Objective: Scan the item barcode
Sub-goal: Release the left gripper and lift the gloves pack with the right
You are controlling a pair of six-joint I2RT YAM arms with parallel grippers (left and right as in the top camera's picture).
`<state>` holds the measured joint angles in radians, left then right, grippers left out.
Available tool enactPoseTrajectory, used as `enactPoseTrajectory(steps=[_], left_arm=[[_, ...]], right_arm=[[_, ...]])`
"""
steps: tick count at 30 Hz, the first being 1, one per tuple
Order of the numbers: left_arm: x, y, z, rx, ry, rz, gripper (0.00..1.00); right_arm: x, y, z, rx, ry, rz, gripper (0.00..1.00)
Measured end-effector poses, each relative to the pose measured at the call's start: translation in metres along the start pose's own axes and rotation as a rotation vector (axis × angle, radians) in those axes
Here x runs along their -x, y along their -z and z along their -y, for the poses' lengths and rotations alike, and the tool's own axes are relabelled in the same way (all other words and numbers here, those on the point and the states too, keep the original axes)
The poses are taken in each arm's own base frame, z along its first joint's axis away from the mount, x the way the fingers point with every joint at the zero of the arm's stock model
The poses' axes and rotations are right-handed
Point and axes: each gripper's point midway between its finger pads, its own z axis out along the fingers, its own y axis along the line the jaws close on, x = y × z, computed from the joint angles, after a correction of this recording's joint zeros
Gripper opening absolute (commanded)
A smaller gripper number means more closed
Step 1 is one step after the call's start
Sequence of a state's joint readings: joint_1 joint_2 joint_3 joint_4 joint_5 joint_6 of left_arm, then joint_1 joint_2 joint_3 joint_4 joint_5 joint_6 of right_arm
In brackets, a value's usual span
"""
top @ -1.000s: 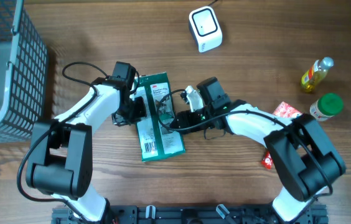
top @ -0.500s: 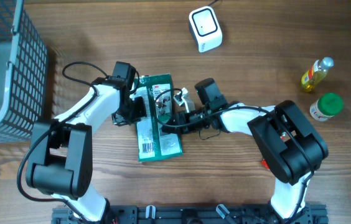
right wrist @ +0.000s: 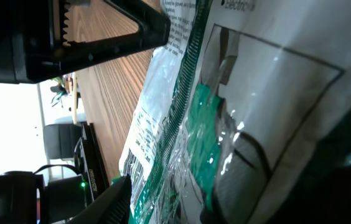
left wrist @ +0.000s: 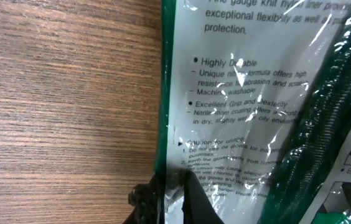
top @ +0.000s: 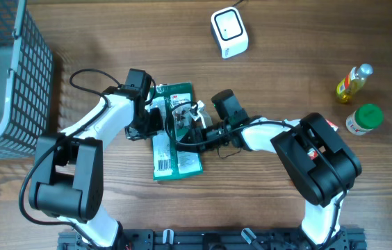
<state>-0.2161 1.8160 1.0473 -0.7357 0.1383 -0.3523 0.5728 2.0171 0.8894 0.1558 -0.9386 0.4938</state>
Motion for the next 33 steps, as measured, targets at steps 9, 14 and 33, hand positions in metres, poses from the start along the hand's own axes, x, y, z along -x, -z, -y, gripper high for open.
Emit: enactPoseTrajectory(steps=[9, 14, 33], left_arm=[[0.001, 0.0, 0.0, -0.001, 0.0, 0.003, 0.04], [0.001, 0.0, 0.0, -0.002, -0.001, 0.003, 0.04], [0.043, 0.058, -0.04, -0.05, 0.147, 0.208, 0.1]], right_arm=[[-0.002, -0.006, -0.004, -0.001, 0.02, -0.005, 0.43], [-0.004, -0.013, -0.009, 0.0, 0.048, -0.01, 0.34], [0.001, -0.014, 0.002, -0.055, 0.07, 0.02, 0.05]])
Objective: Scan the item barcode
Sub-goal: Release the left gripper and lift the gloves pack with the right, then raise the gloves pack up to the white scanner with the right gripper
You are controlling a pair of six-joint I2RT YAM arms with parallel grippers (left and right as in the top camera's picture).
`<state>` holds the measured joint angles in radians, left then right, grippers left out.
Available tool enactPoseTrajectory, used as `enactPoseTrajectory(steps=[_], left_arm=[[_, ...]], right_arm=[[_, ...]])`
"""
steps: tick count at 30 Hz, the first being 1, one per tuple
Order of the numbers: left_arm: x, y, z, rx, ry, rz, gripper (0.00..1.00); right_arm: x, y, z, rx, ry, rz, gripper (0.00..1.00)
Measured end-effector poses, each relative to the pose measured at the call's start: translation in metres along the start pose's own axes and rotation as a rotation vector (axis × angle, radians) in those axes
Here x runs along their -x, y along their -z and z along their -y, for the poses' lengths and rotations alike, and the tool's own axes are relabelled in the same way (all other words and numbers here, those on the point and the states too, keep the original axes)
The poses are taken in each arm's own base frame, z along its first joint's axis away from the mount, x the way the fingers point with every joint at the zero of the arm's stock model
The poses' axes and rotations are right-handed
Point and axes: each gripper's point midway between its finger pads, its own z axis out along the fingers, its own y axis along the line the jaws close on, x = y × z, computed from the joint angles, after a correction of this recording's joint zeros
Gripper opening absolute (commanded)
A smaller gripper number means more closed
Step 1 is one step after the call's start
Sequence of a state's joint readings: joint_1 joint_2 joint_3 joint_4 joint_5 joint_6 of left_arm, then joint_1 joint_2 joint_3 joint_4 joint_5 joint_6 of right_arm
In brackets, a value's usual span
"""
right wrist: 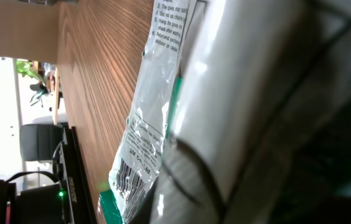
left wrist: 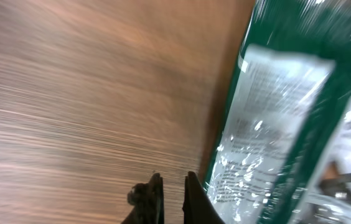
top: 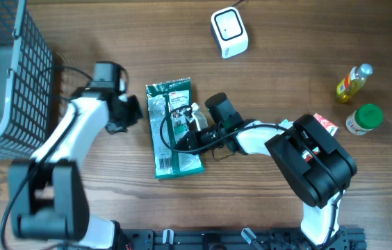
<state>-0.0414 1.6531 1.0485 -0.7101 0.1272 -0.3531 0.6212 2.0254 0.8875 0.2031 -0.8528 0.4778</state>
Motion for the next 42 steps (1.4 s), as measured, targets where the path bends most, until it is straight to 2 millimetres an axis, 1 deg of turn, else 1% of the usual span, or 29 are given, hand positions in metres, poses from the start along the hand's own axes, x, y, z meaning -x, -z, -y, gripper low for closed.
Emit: enactPoseTrajectory(steps=[1, 3, 5, 8, 9, 10, 11, 14, 16, 18, 21, 24, 25, 26, 29, 30, 33, 36, 38, 40, 42], left_arm=[[0.007, 0.01, -0.003, -0.009, 0.014, 0.032, 0.13], [0.015, 0.022, -0.006, -0.019, 0.031, 0.074, 0.18], [0.021, 0.027, -0.011, -0.021, 0.046, 0.093, 0.27], [0.025, 0.029, -0.019, -0.013, 0.072, 0.101, 0.37], [0.026, 0.029, -0.023, -0.007, 0.077, 0.105, 0.54], [0.027, 0.03, -0.025, -0.004, 0.083, 0.108, 0.84], [0.029, 0.03, -0.029, 0.005, 0.088, 0.113, 1.0], [0.033, 0.031, -0.039, 0.026, 0.11, 0.125, 1.0], [0.034, 0.032, -0.042, 0.036, 0.118, 0.13, 1.0], [0.034, 0.032, -0.044, 0.043, 0.119, 0.132, 1.0], [0.034, 0.032, -0.044, 0.043, 0.119, 0.132, 1.0], [0.035, 0.032, -0.044, 0.046, 0.12, 0.134, 1.0], [0.035, 0.032, -0.044, 0.046, 0.12, 0.134, 1.0], [0.034, 0.032, -0.044, 0.046, 0.12, 0.133, 1.0], [0.035, 0.032, -0.044, 0.046, 0.12, 0.134, 1.0], [0.034, 0.032, -0.044, 0.046, 0.12, 0.133, 1.0], [0.034, 0.032, -0.044, 0.047, 0.12, 0.134, 1.0], [0.034, 0.032, -0.044, 0.047, 0.12, 0.134, 1.0], [0.034, 0.032, -0.044, 0.047, 0.12, 0.134, 1.0], [0.034, 0.032, -0.044, 0.047, 0.12, 0.134, 1.0], [0.034, 0.032, -0.044, 0.047, 0.12, 0.134, 1.0]], right_arm=[[0.0, 0.0, 0.0, -0.001, 0.004, 0.001, 0.06], [0.0, 0.0, 0.001, -0.004, 0.008, 0.002, 0.04], [0.001, 0.0, 0.001, -0.006, 0.011, 0.003, 0.04], [0.002, 0.0, 0.001, -0.004, 0.044, 0.008, 0.04], [0.002, 0.001, 0.001, -0.002, 0.059, 0.007, 0.04], [0.001, 0.002, 0.002, -0.001, 0.068, -0.001, 0.04], [0.0, 0.005, 0.003, -0.004, 0.072, -0.011, 0.04], [0.002, 0.018, 0.004, -0.026, 0.079, -0.044, 0.04], [0.009, 0.031, -0.006, -0.044, 0.114, -0.067, 0.04], [0.02, 0.047, -0.024, -0.069, 0.186, -0.083, 0.04], [0.037, 0.076, -0.06, -0.129, 0.334, -0.129, 0.04], [0.054, 0.107, -0.104, -0.168, 0.528, -0.164, 0.04], [0.06, 0.114, -0.114, -0.177, 0.579, -0.16, 0.04], [0.064, 0.122, -0.123, -0.19, 0.621, -0.167, 0.04], [0.083, 0.152, -0.153, -0.265, 0.784, -0.154, 0.04], [0.088, 0.161, -0.159, -0.294, 0.823, -0.152, 0.04], [0.11, 0.191, -0.181, -0.414, 0.95, -0.105, 0.04], [0.129, 0.218, -0.197, -0.533, 1.047, -0.052, 0.04], [0.137, 0.232, -0.203, -0.601, 1.103, -0.031, 0.04], [0.141, 0.241, -0.201, -0.665, 1.15, -0.035, 0.04], [0.145, 0.248, -0.195, -0.728, 1.194, -0.063, 0.04]])
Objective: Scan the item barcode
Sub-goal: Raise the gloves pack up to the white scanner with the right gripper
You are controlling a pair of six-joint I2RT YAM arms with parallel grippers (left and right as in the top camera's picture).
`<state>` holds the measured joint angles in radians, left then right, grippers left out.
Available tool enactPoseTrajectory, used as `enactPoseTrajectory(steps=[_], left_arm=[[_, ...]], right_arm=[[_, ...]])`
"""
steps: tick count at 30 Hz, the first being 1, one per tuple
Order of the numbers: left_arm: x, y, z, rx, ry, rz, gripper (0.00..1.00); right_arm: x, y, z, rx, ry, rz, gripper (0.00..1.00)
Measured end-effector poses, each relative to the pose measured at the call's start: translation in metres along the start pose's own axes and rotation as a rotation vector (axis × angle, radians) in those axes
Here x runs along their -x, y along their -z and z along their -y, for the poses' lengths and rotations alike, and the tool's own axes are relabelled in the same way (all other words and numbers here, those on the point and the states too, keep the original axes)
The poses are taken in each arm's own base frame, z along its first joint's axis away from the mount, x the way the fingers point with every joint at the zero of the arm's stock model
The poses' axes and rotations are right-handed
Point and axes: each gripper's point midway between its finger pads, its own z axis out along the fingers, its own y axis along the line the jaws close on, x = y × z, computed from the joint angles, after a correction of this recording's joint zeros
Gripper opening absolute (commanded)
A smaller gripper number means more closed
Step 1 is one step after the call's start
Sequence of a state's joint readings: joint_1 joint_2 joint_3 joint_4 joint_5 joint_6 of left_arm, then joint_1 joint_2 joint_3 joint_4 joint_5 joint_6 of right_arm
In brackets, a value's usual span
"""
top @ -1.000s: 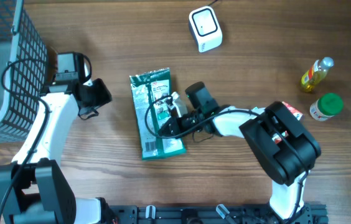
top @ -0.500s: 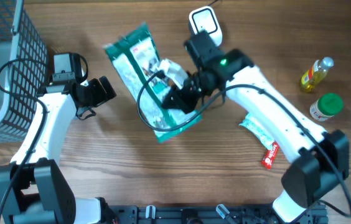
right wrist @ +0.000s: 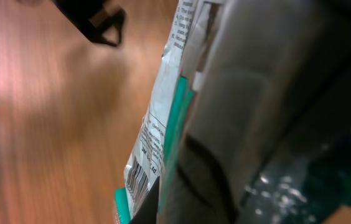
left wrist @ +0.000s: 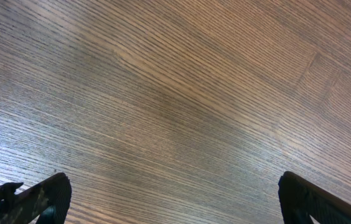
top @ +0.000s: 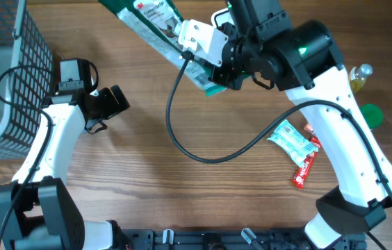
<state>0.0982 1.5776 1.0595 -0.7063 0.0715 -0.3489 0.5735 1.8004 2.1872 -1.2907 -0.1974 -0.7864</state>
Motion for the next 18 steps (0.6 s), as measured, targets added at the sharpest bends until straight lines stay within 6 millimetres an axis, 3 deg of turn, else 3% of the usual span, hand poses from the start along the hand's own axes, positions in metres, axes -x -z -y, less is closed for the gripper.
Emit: enactPoseTrajectory(steps=[7, 18], left_arm=[[0.0, 0.0, 0.0, 0.0, 0.0, 0.0, 1.0], [0.0, 0.0, 0.0, 0.0, 0.0, 0.0, 1.0]], right_arm=[[-0.017, -0.015, 0.031, -0.132, 0.132, -0.125, 0.04], [-0.044, -0.099, 0.1, -0.329, 0.155, -0.286, 0.04]])
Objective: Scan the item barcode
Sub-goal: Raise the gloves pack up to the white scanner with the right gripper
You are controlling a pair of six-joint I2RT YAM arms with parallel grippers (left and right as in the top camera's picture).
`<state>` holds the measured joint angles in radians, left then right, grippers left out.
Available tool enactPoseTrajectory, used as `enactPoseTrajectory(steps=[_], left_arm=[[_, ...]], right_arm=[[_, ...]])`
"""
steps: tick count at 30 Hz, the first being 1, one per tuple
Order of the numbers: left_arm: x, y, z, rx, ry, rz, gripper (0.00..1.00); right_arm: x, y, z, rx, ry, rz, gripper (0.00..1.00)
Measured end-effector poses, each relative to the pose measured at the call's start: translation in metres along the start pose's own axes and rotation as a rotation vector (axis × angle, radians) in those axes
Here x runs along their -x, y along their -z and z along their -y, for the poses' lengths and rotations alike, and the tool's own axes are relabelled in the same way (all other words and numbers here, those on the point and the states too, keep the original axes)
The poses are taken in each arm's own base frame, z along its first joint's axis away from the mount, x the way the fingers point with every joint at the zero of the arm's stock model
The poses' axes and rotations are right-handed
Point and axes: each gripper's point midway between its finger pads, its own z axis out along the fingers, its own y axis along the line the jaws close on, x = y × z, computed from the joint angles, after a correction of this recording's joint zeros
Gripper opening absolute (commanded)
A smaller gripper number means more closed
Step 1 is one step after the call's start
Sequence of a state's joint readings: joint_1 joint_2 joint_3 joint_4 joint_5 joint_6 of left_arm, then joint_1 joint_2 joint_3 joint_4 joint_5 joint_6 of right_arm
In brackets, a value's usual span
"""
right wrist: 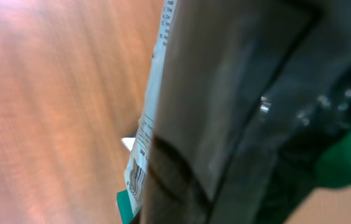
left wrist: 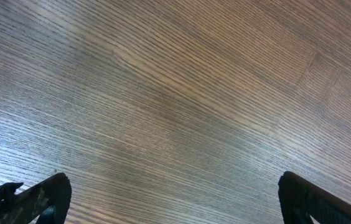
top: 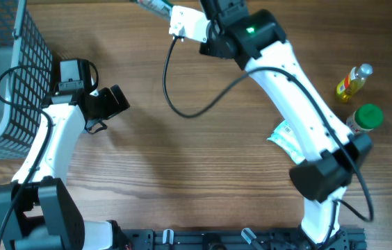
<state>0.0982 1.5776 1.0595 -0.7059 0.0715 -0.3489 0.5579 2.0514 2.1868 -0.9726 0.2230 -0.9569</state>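
Note:
The green and white glove package (right wrist: 139, 168) hangs in my right gripper (right wrist: 185, 193), which is shut on it; its barcode faces the wrist camera. In the overhead view the right arm is raised high at the far edge, and only a corner of the package (top: 153, 5) shows beside the right gripper (top: 182, 17). The scanner is hidden under that arm. My left gripper (top: 110, 103) stands open and empty near the basket, and the left wrist view shows the left gripper (left wrist: 174, 193) over bare wood.
A grey wire basket (top: 5, 76) stands at the far left. A yellow bottle (top: 354, 82) and a green-capped jar (top: 365, 118) stand at the right edge. A white packet (top: 286, 137) lies partly under the right arm.
My right arm has moved further toward the far edge with the package, which now mostly lies outside the overhead view. The left arm has not moved.
At first both grippers were at the package lying flat mid-table, the left shut on its edge. Then the left gripper was off to the left and the right stayed on the package. Later the right held it high over the far middle, and now at the far edge.

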Motion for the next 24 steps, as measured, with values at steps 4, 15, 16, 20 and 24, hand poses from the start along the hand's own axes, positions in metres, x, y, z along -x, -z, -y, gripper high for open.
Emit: enactPoseTrajectory(steps=[4, 15, 16, 20, 24], left_arm=[[0.0, 0.0, 0.0, 0.0, 0.0, 0.0, 1.0], [0.0, 0.0, 0.0, 0.0, 0.0, 0.0, 1.0], [0.0, 0.0, 0.0, 0.0, 0.0, 0.0, 1.0], [0.0, 0.0, 0.0, 0.0, 0.0, 0.0, 1.0], [0.0, 0.0, 0.0, 0.0, 0.0, 0.0, 1.0]], right_arm=[[-0.011, -0.036, 0.01, -0.047, -0.006, -0.05, 0.04], [-0.021, -0.101, 0.033, -0.214, 0.101, -0.148, 0.04], [-0.021, -0.106, 0.038, -0.242, 0.119, -0.161, 0.04], [-0.02, -0.12, 0.048, -0.316, 0.151, -0.185, 0.04], [-0.019, -0.133, 0.052, -0.356, 0.179, -0.195, 0.04]])
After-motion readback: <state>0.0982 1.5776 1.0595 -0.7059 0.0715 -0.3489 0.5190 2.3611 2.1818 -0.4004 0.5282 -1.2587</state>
